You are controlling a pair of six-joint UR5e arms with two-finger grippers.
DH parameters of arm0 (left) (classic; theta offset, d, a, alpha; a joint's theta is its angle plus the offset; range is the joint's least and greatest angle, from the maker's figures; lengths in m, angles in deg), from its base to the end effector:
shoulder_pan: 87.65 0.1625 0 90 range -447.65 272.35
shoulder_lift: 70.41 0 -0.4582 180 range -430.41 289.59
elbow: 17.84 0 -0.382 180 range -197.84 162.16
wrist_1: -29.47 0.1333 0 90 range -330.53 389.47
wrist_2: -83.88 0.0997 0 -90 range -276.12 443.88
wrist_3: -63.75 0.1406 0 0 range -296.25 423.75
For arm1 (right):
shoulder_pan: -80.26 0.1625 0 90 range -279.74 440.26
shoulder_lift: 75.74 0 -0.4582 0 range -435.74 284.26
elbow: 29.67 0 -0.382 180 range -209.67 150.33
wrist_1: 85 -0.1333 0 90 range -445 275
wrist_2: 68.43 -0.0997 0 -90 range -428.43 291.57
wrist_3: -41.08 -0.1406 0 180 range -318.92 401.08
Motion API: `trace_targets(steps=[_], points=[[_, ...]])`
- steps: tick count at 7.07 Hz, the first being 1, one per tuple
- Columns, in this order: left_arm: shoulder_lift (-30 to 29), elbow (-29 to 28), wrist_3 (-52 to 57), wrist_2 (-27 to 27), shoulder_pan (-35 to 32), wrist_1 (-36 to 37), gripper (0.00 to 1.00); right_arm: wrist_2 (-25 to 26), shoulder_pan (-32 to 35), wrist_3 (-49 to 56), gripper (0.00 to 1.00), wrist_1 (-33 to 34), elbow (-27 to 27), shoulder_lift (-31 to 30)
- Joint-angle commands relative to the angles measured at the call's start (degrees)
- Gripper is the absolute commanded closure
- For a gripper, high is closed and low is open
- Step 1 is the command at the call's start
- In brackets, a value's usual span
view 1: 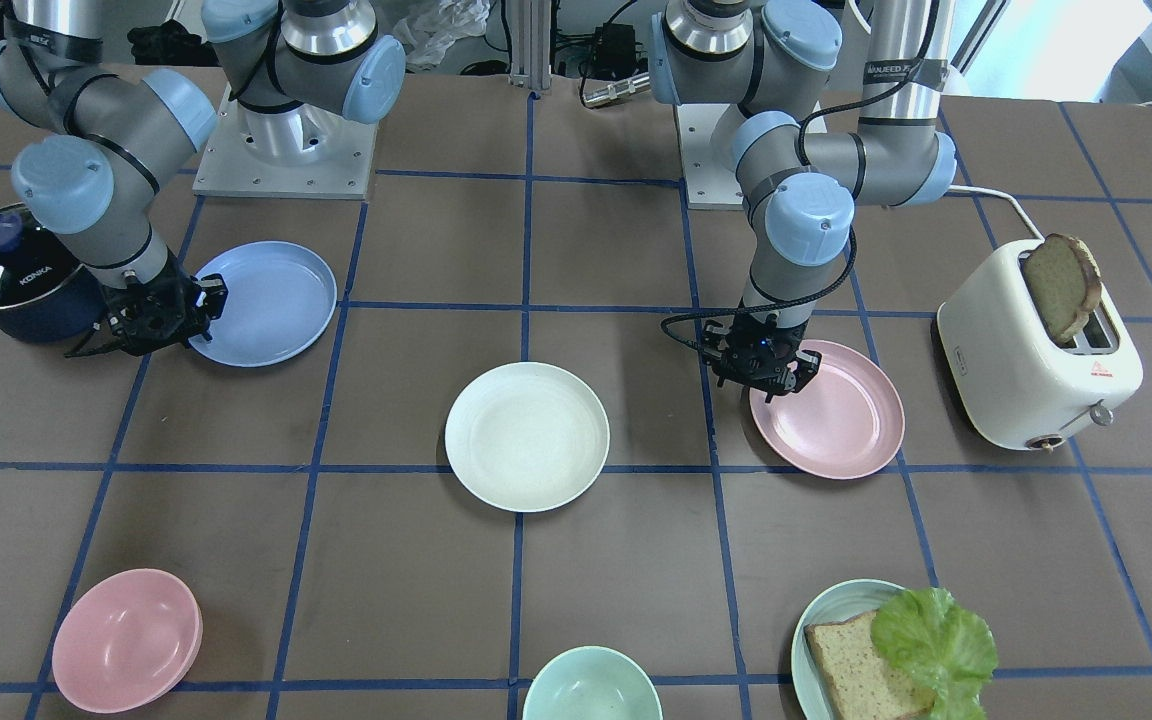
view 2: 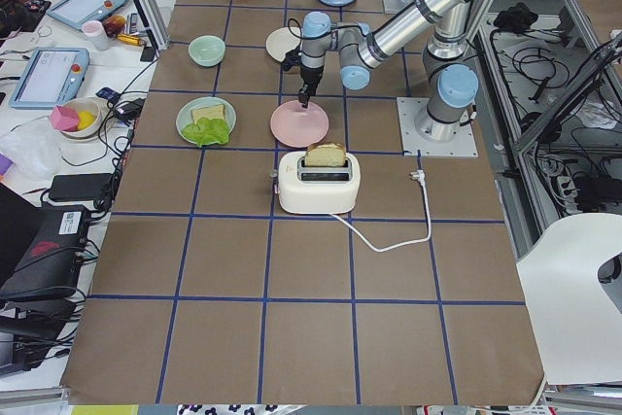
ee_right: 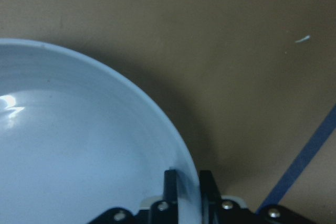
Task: Stack three plates with pink and blue
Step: 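Grasp pink plate rim with left gripper while right gripper grasps blue plate rim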
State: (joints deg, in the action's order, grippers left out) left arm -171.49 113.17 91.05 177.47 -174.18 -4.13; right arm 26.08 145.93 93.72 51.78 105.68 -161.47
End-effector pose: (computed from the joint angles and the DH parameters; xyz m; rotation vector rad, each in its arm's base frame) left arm -0.0981 -0.4395 0.1783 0.6283 2.9949 -0.0856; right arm -0.0428 -0.3914 0.1835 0.7629 -3.0127 -0.1365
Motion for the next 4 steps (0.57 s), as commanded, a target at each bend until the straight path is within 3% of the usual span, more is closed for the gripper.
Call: trace_targets(steps=[1, 2, 4], points=[[-0.4, 0.1, 0.1, 0.5, 0.0, 1.0, 0.72, 0.0, 0.1, -0.1, 1.0, -1.8, -2.4, -0.1], [-0.4, 0.1, 0.0, 1.9, 0.0, 1.1, 0.96, -1.9, 0.1, -1.0, 1.0, -4.9, -5.6, -0.4], [0.2, -0.7, -0.1, 3.3, 0.0, 1.3, 1.0, -8.0, 0.2, -8.0, 1.0, -20.0, -16.5, 1.6]])
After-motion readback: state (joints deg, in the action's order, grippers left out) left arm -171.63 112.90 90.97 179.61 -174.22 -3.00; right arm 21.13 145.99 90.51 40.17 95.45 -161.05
